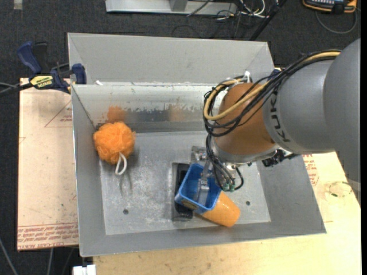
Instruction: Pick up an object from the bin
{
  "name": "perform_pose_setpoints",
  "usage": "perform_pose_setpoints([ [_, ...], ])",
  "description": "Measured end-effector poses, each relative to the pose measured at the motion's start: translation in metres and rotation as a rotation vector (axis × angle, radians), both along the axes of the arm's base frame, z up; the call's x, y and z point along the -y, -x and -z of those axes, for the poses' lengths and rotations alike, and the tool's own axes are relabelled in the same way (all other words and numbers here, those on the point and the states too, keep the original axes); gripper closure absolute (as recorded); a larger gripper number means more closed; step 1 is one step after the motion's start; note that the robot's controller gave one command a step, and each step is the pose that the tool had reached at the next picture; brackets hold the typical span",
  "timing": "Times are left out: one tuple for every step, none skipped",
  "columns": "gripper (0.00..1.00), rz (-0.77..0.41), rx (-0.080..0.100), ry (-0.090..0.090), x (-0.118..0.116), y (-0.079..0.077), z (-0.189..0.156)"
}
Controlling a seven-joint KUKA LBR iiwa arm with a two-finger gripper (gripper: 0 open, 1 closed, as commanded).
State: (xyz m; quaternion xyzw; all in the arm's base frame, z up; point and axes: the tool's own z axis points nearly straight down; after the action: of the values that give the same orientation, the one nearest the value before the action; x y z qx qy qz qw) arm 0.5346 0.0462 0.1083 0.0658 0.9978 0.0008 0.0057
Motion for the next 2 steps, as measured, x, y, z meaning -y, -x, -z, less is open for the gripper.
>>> perform_pose_setpoints([
  [0.00,0.062,-0.006,-0.002,-0.001,0.003,-0.009],
  [0.00,0.067,0.002,0.000,0.003,-0.007,0.013],
])
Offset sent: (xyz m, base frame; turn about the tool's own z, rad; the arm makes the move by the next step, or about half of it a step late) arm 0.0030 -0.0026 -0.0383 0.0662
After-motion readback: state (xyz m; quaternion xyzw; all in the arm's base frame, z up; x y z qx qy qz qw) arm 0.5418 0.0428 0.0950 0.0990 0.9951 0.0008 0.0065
